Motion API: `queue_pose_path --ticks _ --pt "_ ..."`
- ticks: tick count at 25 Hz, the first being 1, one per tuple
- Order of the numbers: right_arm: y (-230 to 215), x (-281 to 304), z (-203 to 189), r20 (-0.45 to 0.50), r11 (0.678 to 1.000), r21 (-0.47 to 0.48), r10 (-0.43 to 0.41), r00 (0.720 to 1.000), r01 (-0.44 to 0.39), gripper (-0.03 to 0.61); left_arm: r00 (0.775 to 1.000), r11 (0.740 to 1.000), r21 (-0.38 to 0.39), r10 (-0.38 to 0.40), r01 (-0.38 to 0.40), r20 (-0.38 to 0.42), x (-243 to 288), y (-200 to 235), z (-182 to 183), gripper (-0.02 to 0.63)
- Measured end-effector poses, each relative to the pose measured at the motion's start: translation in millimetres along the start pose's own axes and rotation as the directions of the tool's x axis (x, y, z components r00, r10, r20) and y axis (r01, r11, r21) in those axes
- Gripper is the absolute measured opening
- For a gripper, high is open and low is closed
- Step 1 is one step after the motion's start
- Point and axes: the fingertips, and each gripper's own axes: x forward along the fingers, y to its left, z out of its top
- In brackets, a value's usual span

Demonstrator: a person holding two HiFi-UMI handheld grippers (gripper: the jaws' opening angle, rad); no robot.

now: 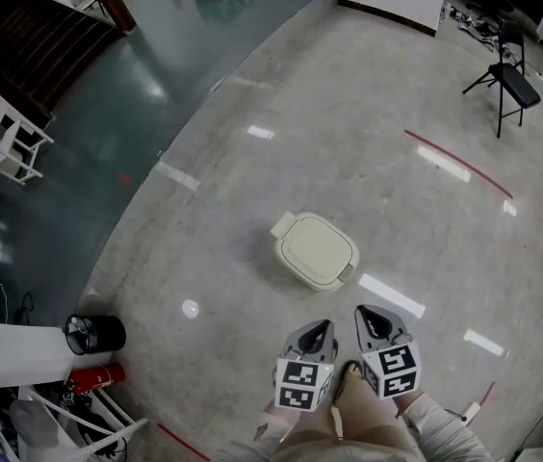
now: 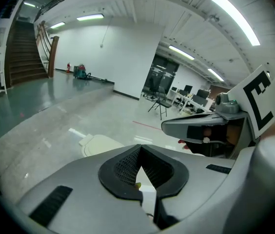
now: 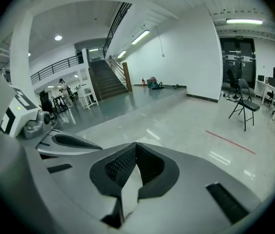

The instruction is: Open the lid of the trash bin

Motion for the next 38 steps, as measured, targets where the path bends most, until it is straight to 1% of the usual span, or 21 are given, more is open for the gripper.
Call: queue_pose_path --ticks 4,8,13,19,25,34,38 --pt "-14.8 27.2 -14.9 -0.021 1.0 0.002 0.001 1.0 -0.001 -0.001 0.999 1.0 -0.002 0.001 -0.001 -0.038 25.0 9.1 -21.6 0.005" --pt "-31.0 55.2 -39.1 -0.049 1.0 -0.002 0.0 0.999 0.0 -0.001 0.997 1.0 0.005 0.023 -0.022 -0.073 49.8 20.4 -44.1 0.005" --pt "-46.6 96.3 -69.4 -0.081 1.0 -0.011 0.0 0.997 -0.001 -0.001 0.994 0.998 -0.023 0.058 -0.061 -0.096 78.2 43.0 -71.0 0.005" --pt "-68.0 135.8 -120.9 -0.159 1.0 0.014 -0.012 0.987 0.014 -0.002 0.989 0.994 -0.07 0.078 -0.088 -0.128 113.8 61.7 -104.0 0.005" --pt "-83.3 174.5 -161.7 -0.209 1.0 0.017 -0.02 0.978 0.024 0.0 0.985 0.994 -0.063 0.083 -0.094 -0.152 148.4 78.3 -130.1 0.005" --pt "-96.4 225.7 -202.8 -0.284 1.0 -0.018 -0.027 0.958 0.023 -0.001 0.979 0.992 -0.067 0.098 -0.111 -0.178 186.5 104.1 -155.9 0.005" --pt "-99.6 239.2 -215.7 -0.318 0.999 -0.027 -0.032 0.948 0.024 0.0 0.973 0.993 -0.044 0.096 -0.108 -0.209 195.9 108.5 -167.1 0.005"
